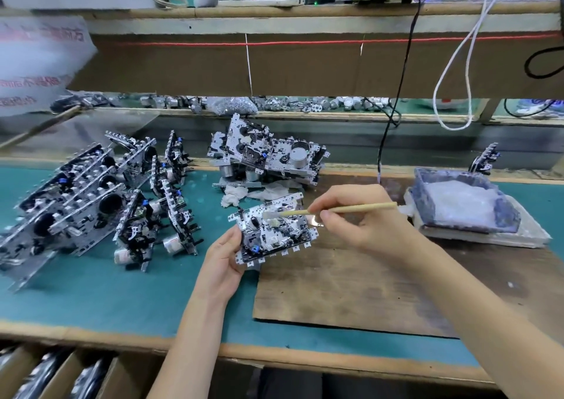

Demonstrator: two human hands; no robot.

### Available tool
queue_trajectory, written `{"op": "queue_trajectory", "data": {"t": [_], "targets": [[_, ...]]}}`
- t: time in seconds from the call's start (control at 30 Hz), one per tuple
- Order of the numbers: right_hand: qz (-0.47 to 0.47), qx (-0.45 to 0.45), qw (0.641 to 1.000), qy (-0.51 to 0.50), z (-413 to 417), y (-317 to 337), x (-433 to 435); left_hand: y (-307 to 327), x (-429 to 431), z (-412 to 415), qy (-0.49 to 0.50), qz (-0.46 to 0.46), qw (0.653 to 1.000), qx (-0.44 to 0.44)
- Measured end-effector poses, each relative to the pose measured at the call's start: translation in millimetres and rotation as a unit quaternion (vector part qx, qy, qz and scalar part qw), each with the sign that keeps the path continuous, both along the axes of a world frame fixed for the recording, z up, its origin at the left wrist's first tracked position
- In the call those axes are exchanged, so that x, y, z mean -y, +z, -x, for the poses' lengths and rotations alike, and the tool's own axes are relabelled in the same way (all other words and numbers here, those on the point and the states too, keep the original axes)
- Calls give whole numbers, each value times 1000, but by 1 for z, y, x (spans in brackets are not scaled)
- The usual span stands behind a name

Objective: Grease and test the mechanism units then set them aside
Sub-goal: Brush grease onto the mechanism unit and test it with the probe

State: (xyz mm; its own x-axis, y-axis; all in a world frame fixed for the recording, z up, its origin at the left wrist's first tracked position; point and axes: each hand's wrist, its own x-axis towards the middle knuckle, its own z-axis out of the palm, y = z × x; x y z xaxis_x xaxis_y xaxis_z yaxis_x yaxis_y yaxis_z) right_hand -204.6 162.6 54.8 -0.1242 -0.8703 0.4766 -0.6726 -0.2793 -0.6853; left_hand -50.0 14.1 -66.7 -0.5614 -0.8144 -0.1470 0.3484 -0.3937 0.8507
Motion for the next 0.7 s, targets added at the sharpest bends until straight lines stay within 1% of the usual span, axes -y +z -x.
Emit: {"op": "queue_trajectory", "data": {"t": [0.33, 0.7], "targets": [[-31, 19, 999, 15, 3, -9, 8, -2, 2, 0, -8, -7, 999, -31], [-29, 31, 999, 15, 5, -13, 13, -8, 6, 1, -2, -14, 999, -43]]}}
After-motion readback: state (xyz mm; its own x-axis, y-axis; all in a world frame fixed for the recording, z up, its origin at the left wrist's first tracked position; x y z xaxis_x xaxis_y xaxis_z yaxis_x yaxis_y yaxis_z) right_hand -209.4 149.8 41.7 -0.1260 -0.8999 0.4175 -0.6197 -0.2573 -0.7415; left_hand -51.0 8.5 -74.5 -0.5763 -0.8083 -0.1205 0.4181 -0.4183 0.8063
